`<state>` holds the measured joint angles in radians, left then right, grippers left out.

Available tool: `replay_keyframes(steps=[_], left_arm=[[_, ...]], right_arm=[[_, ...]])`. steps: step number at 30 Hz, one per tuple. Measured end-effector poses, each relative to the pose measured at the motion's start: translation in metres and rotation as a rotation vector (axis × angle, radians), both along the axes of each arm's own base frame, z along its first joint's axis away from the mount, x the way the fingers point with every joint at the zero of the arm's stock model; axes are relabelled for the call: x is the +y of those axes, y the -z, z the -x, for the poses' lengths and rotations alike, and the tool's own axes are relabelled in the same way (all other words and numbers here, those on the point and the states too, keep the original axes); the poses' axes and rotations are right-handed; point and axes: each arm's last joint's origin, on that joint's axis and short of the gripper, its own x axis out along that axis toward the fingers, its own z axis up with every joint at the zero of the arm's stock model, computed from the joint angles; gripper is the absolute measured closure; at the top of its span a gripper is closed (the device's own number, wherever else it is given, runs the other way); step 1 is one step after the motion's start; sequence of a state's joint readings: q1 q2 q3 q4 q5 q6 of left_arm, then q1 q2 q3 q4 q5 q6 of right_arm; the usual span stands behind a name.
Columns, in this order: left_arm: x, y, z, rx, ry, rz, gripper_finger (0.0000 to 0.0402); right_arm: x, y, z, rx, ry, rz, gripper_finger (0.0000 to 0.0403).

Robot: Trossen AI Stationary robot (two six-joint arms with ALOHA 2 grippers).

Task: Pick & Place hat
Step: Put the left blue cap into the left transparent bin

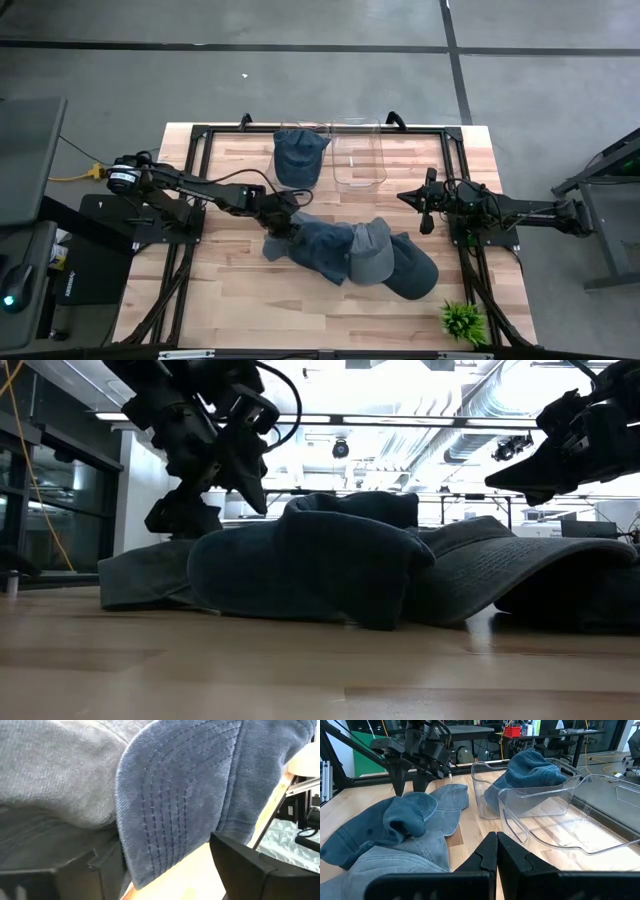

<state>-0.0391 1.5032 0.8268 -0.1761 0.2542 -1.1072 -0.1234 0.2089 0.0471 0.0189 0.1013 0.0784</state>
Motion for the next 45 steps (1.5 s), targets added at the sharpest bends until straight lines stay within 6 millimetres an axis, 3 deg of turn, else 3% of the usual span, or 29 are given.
replay_keyframes(steps=[18, 28, 39, 45], left_arm=[[-0.001, -0.005, 0.000, -0.037, 0.066, 0.009, 0.0391], [0.000, -0.036, 0.017, -0.121, 0.042, -0.006, 0.0401], [0.010, -0.092, 0.058, -0.314, -0.225, -0.146, 0.0400], [0.014, -0.111, 0.070, -0.421, -0.329, -0.200, 0.0401]], right_arm=[[0.000, 0.000, 0.000, 0.000, 0.000, 0.000, 0.0402], [0.000, 0.000, 0.000, 0.000, 0.000, 0.000, 0.0402], [0.000, 0.000, 0.000, 0.000, 0.000, 0.000, 0.0402], [0.000, 0.000, 0.000, -0.001, 0.000, 0.000, 0.0402]])
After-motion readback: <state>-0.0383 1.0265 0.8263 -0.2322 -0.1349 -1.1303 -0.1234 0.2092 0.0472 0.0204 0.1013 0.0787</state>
